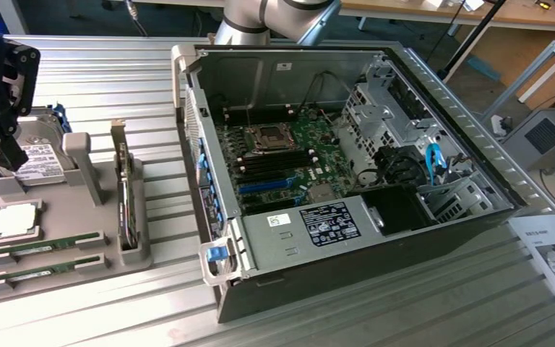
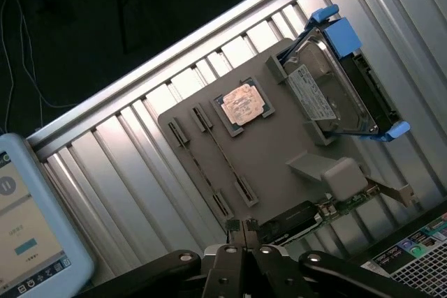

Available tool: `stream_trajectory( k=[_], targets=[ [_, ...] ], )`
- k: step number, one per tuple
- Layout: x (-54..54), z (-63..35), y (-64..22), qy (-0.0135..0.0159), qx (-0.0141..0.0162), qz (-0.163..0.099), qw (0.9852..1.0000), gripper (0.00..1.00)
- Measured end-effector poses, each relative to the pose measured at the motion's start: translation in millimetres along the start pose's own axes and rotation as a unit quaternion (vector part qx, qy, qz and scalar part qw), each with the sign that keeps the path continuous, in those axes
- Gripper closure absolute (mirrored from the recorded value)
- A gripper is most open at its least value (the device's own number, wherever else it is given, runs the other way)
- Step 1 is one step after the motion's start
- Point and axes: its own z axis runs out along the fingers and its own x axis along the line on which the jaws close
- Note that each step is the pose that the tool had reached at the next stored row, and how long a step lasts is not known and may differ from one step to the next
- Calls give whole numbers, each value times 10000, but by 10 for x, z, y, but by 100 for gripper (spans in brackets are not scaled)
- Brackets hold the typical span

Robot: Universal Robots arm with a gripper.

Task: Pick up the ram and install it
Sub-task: 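Pick up the ram and move it above insertion slot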

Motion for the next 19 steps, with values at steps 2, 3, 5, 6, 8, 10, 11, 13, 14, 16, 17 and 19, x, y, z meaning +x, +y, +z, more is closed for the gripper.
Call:
stream_trajectory(
  k=[2, 3, 5, 6, 8, 10, 11, 13, 14, 16, 17, 19],
  targets=[
    [0, 0, 0, 0, 0, 0, 10000, 89],
    [0, 0, 0, 0, 0, 0, 10000, 89],
    [0, 0, 0, 0, 0, 0, 10000, 89],
    [0, 0, 0, 0, 0, 0, 10000, 89],
    [0, 0, 0, 0, 0, -17, 10000, 89],
    [0, 0, 0, 1, 0, -53, 10000, 89],
    [0, 0, 0, 1, 0, -71, 10000, 89],
    [0, 0, 0, 1, 0, -133, 9999, 89],
    [0, 0, 0, 1, 0, -162, 9999, 89],
    [0, 0, 0, 2, -1, -234, 9997, 89],
    [0, 0, 0, 2, 0, -278, 9996, 89],
    [0, 0, 0, 3, -1, -364, 9993, 89]
  ],
)
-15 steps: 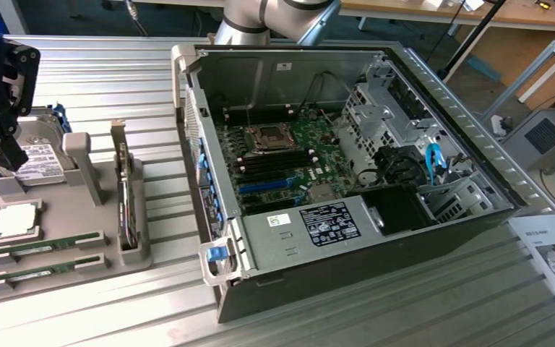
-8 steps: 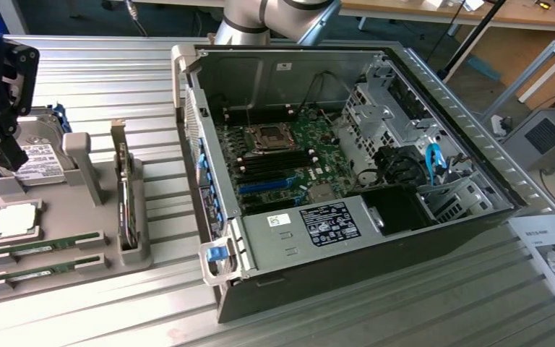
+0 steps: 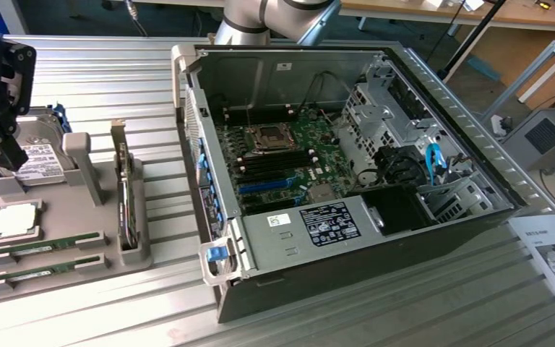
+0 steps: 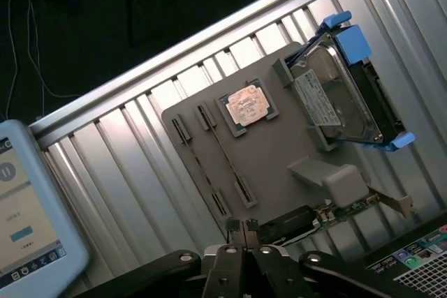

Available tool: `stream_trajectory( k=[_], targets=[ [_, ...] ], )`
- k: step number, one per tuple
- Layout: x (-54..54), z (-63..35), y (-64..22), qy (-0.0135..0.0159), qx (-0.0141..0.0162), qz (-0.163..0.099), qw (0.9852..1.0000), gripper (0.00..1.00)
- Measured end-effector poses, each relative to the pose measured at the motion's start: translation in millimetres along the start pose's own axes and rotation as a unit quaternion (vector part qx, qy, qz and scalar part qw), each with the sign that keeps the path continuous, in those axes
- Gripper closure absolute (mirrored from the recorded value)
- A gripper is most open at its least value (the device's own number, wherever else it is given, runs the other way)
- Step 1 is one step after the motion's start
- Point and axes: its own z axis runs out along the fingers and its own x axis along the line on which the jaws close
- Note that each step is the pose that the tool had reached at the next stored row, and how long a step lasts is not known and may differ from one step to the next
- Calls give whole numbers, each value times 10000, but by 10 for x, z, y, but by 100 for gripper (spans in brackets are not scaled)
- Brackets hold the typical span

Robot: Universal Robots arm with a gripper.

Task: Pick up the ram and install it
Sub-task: 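Pick up the ram and move it above insertion slot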

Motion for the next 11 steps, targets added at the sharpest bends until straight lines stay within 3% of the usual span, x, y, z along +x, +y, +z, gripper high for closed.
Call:
stream_trajectory(
  k=[5, 11],
  targets=[
    [0, 1, 0, 3, 1, -229, 9997, 89],
    [0, 0, 0, 11, 3, -571, 9984, 89]
  ],
)
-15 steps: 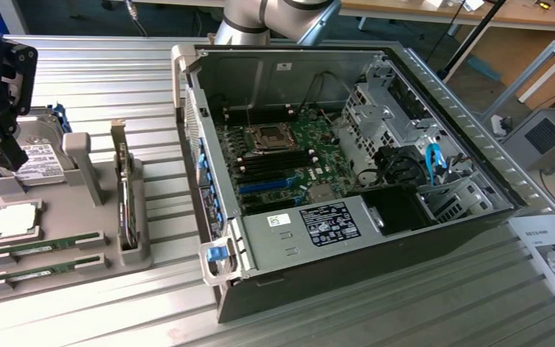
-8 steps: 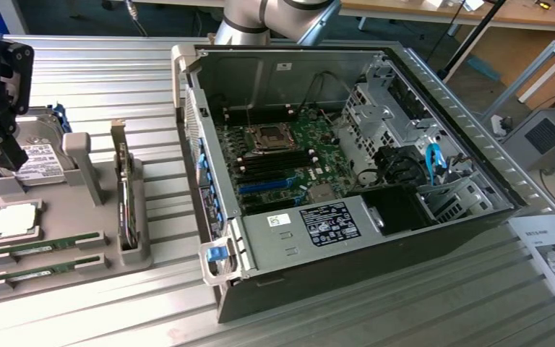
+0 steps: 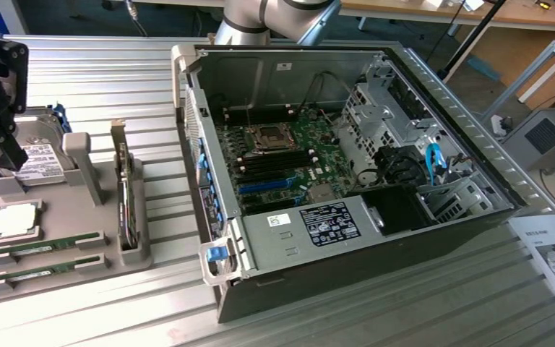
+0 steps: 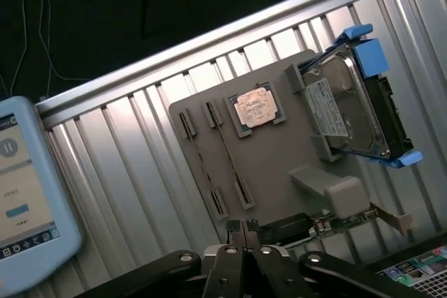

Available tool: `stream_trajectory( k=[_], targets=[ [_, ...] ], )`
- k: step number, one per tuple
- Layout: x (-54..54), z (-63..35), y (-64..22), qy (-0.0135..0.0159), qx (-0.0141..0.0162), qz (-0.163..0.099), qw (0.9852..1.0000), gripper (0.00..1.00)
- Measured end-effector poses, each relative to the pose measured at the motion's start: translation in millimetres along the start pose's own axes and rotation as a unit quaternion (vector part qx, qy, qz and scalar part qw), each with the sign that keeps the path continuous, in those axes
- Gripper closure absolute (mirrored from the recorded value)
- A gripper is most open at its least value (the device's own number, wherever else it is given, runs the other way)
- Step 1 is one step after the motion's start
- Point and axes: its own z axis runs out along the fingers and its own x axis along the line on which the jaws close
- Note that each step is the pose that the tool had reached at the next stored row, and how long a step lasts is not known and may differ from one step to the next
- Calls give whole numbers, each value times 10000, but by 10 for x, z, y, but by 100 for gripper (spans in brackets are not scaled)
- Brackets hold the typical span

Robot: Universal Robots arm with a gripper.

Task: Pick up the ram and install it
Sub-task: 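Pick up the ram and move it above insertion slot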

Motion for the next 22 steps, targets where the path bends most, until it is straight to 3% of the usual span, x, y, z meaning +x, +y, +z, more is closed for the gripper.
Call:
stream_trajectory(
  k=[10, 16, 22],
  targets=[
    [0, 0, 0, 25, 8, -518, 9987, 89],
    [0, 0, 0, 39, 13, -836, 9965, 89],
    [0, 0, 0, 55, 18, -1149, 9934, 89]
  ],
)
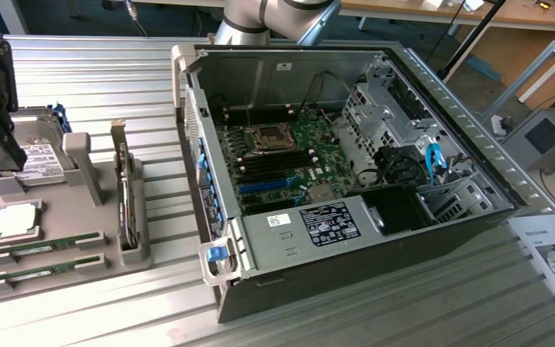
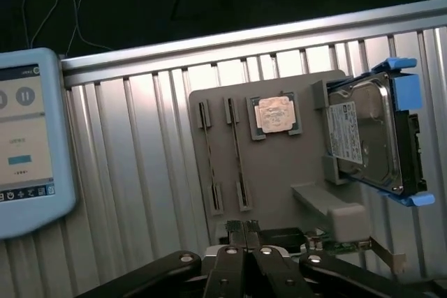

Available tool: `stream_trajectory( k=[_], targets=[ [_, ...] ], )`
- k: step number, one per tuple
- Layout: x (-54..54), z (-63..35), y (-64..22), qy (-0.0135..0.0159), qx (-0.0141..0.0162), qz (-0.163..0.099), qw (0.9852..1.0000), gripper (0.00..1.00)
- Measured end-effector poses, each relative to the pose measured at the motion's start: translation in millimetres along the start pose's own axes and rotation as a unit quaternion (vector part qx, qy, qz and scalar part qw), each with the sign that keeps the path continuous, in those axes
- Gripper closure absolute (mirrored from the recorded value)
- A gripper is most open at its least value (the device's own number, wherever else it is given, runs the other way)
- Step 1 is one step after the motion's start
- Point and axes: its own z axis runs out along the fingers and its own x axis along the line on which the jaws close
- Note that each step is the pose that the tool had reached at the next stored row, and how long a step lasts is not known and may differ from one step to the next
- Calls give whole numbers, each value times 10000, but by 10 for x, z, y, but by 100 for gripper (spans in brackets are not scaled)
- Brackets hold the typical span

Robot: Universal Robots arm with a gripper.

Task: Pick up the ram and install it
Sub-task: 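Pick up the ram and move it above insertion slot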

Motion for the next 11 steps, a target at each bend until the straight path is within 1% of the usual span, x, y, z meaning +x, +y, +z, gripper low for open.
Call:
stream_trajectory(
  k=[4, 7, 8, 11],
  targets=[
    [0, 0, 0, 15, 4, -241, 9997, 89],
    [0, 0, 0, 24, 7, -403, 9992, 89],
    [0, 0, 0, 26, 8, -442, 9990, 89],
    [0, 0, 0, 26, 8, -450, 9990, 89]
  ],
)
